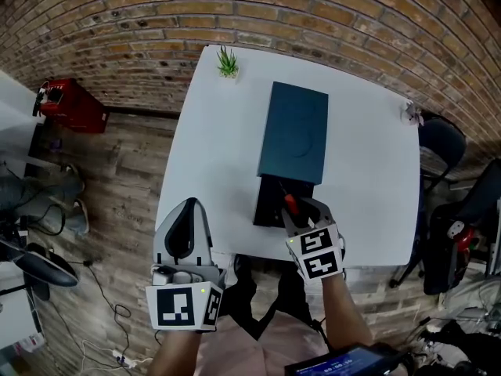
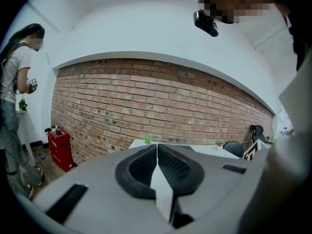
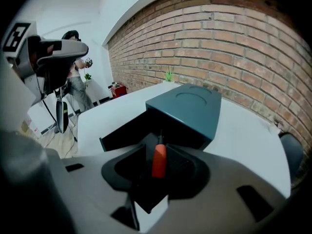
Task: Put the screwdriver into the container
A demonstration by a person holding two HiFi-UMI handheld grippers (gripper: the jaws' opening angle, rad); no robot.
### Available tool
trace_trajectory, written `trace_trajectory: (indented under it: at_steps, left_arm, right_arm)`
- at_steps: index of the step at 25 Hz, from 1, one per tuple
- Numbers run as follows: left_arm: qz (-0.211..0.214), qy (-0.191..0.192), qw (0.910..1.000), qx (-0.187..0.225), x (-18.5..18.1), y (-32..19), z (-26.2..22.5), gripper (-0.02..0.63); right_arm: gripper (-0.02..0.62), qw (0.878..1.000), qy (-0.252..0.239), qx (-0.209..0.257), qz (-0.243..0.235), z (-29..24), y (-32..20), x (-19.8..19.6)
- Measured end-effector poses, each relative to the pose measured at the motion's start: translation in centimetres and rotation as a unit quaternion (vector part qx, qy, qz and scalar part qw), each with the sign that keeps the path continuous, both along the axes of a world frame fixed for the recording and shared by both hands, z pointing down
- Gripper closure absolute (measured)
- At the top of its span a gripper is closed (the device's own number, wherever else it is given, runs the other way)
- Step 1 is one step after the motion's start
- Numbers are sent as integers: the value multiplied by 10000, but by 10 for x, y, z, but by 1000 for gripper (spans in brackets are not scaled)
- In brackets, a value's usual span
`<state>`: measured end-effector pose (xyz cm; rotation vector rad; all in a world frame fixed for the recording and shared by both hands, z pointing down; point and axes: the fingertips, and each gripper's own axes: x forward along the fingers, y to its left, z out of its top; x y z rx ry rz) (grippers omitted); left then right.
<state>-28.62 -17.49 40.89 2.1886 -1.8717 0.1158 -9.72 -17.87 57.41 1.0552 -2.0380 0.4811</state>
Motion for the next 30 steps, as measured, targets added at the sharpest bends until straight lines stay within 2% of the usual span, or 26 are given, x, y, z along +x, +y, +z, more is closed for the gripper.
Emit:
trace_trajectory:
  at_steps: [4,7,11,15,19,23,26,30]
  left_arm:
    - [64,-4,9999,137,5,4,-11,592]
    - [147,14,9995,289,16,6,-26,592]
    - [286,-32,9979,581,34,11,-58,592]
    - [430,-105,9939,1012,53,7,-98,592]
    - [538,-132,9900,1299,71,14,-138,592]
    - [551,-207,9819,1798,83,13,-182,592]
    - [559,-239,9769,2047,92,17,-207,592]
    - [550,-208,9716,2293,101,23,-231,592]
  right_arm:
    - [460,9977,-528,353,249,-29,-6,3]
    - [460,9914,-1023,676,447,-64,-11,8]
    - [481,9797,-1313,1402,572,-127,-14,17]
    - [506,9605,-1578,2222,557,-197,-18,22]
    - [514,9441,-1740,2765,445,-255,-7,26]
    - [559,9171,-1750,3561,382,-315,-6,37]
    - [594,9016,-1746,3939,379,-348,0,46]
    - [595,8902,-1725,4208,259,-374,9,51]
